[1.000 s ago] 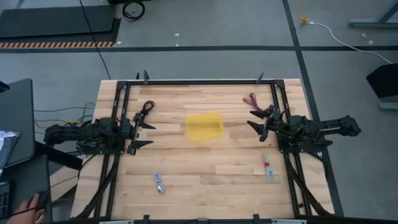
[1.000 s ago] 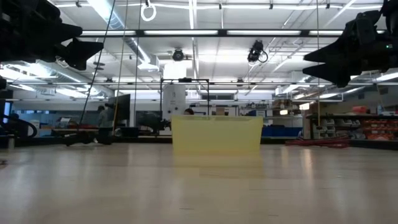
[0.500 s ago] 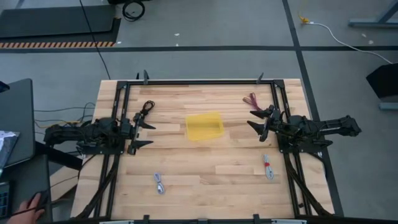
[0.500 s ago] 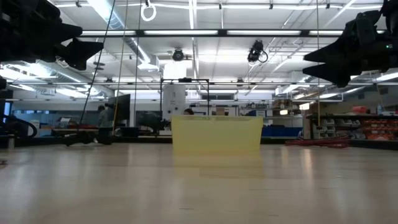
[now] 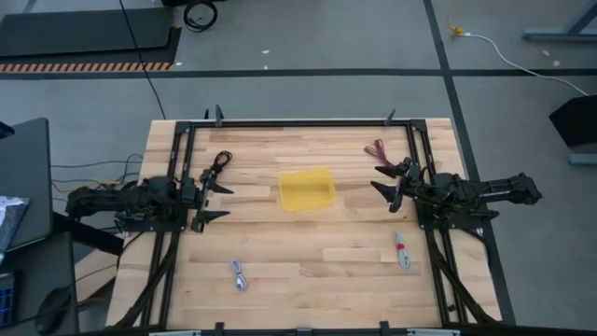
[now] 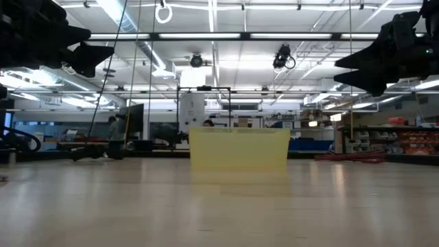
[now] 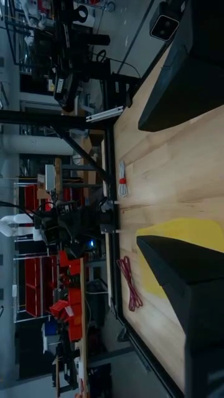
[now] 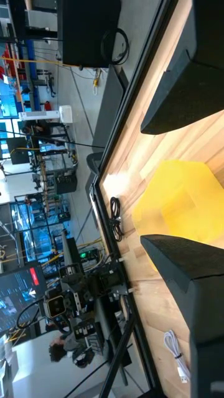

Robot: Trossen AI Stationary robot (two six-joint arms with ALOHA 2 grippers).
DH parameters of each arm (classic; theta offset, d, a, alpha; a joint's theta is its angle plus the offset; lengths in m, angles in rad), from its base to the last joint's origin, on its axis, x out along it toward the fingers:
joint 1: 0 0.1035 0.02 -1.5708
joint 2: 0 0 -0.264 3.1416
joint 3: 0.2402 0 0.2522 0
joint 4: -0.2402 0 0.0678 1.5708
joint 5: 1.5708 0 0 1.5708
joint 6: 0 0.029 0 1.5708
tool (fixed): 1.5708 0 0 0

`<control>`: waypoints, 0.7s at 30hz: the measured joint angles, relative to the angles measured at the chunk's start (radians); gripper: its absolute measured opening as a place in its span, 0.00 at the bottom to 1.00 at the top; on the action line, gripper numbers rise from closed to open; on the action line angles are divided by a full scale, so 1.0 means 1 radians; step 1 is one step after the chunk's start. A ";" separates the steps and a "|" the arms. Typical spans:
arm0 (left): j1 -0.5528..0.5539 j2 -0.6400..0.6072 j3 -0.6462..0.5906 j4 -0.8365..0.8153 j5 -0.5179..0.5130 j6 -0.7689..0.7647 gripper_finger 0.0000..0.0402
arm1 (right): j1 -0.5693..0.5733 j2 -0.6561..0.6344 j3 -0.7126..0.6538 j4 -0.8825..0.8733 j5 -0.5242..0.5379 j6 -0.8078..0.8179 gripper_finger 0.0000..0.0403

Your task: Pick and place USB-C Cables

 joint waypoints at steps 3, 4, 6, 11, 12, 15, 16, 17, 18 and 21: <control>0.000 0.000 0.000 0.000 0.000 0.000 0.74 | 0.000 0.000 0.000 0.000 0.000 0.000 0.71; 0.000 0.000 0.000 0.000 0.000 0.000 0.74 | 0.000 0.000 0.000 0.000 0.000 0.000 0.71; 0.000 0.000 0.000 0.000 0.000 0.000 0.74 | 0.000 0.000 0.000 0.000 0.000 0.000 0.71; 0.000 0.000 0.000 0.000 0.000 0.000 0.74 | 0.000 0.000 0.000 0.000 0.000 0.000 0.71; 0.000 0.000 0.000 0.000 0.000 0.000 0.74 | 0.000 0.000 0.000 0.000 0.000 0.000 0.71; 0.000 0.000 0.000 0.000 0.000 0.000 0.74 | 0.000 0.000 0.000 0.000 0.000 0.000 0.71; 0.000 0.000 0.000 0.000 0.000 0.000 0.74 | 0.000 0.000 0.000 0.000 0.000 0.000 0.71; 0.000 0.000 0.000 0.000 0.000 0.000 0.74 | 0.000 0.000 0.000 0.000 0.000 0.000 0.71; 0.000 0.000 0.000 0.000 0.000 0.000 0.74 | 0.000 0.000 0.000 0.000 0.000 0.000 0.71; 0.000 0.000 0.000 0.000 0.000 0.007 0.74 | 0.000 0.000 0.000 0.000 0.000 0.000 0.71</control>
